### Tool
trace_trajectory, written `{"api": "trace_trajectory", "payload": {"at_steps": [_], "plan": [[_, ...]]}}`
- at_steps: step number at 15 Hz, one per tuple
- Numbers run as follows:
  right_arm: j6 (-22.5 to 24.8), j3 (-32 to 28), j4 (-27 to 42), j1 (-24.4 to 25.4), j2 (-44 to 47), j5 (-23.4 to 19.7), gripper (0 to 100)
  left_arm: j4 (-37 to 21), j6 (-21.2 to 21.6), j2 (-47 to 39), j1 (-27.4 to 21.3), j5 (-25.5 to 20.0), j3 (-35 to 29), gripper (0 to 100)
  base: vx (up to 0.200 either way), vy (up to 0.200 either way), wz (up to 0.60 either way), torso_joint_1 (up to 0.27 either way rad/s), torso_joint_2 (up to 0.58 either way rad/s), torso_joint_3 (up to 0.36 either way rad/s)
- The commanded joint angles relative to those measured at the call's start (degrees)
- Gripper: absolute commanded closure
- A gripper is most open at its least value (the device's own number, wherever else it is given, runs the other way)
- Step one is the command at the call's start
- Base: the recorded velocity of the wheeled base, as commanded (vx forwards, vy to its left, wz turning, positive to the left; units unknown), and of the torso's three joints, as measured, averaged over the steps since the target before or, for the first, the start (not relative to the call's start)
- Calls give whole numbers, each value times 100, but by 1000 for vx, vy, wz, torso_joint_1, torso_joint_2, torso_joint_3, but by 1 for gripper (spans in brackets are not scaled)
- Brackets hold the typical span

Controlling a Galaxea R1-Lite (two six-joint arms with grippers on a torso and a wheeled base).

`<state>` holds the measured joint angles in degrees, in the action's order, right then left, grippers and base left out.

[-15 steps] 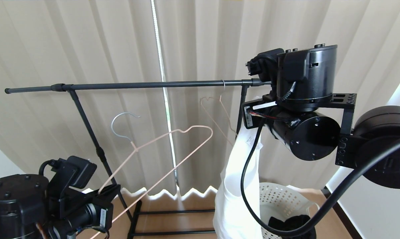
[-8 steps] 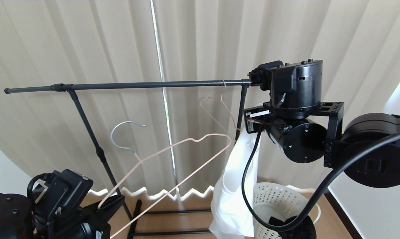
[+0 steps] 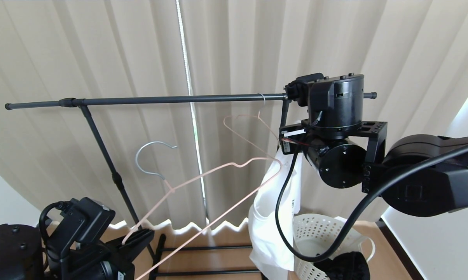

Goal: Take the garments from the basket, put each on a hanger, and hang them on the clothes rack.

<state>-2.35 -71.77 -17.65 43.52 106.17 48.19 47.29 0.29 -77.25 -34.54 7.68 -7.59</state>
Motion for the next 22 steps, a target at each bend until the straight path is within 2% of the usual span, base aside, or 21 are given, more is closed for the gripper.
{"api": "trace_trajectory", "payload": {"at_steps": [1,10,12,14,17,22], "plan": [[-2,14,-1,78,36,-3,100,9,-3,-150,-27,5,-32,100,0,0,0,0,0,0],[-46,14,-10,403,246,15,100,79,-126,-308,-44,49,-322,100,0,0,0,0,0,0],[-37,22,-195,429,246,33,100,132,-126,-308,-18,67,-330,100,0,0,0,0,0,0],[-20,31,-406,447,255,208,100,132,-126,-317,-9,234,-339,100,0,0,0,0,0,0],[-28,22,-414,456,246,244,100,158,-117,-449,-9,419,-366,100,0,0,0,0,0,0],[-37,40,-414,640,246,305,100,835,-126,-791,-18,867,-313,100,0,0,0,0,0,0]]}}
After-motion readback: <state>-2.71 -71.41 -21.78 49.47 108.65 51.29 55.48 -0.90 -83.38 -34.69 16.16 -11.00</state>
